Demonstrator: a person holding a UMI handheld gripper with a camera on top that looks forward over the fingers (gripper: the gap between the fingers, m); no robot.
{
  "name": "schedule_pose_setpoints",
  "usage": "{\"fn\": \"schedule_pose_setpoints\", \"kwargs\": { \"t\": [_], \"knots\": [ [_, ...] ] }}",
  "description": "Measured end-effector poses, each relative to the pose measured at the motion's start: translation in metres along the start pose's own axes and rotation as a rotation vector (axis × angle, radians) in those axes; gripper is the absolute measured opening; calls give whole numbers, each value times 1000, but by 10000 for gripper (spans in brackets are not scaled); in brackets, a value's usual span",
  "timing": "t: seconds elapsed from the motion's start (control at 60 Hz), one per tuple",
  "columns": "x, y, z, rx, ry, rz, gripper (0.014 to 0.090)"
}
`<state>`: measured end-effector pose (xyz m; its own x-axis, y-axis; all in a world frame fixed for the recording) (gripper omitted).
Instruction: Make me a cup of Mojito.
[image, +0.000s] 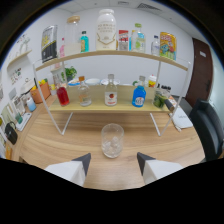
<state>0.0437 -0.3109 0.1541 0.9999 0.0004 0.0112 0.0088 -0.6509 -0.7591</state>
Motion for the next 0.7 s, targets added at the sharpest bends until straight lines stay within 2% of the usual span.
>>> {"fn": "schedule_pose_setpoints", "kwargs": {
  "t": [0.25, 0.467, 0.567, 0.7],
  "knots": [
    [15, 26, -7, -23, -5, 20, 861],
    [72, 52, -16, -41, 30, 27, 861],
    [103, 43, -20, -34, 44, 45, 861],
    [135, 3, -20, 19, 47, 53, 853]
  ]
}}
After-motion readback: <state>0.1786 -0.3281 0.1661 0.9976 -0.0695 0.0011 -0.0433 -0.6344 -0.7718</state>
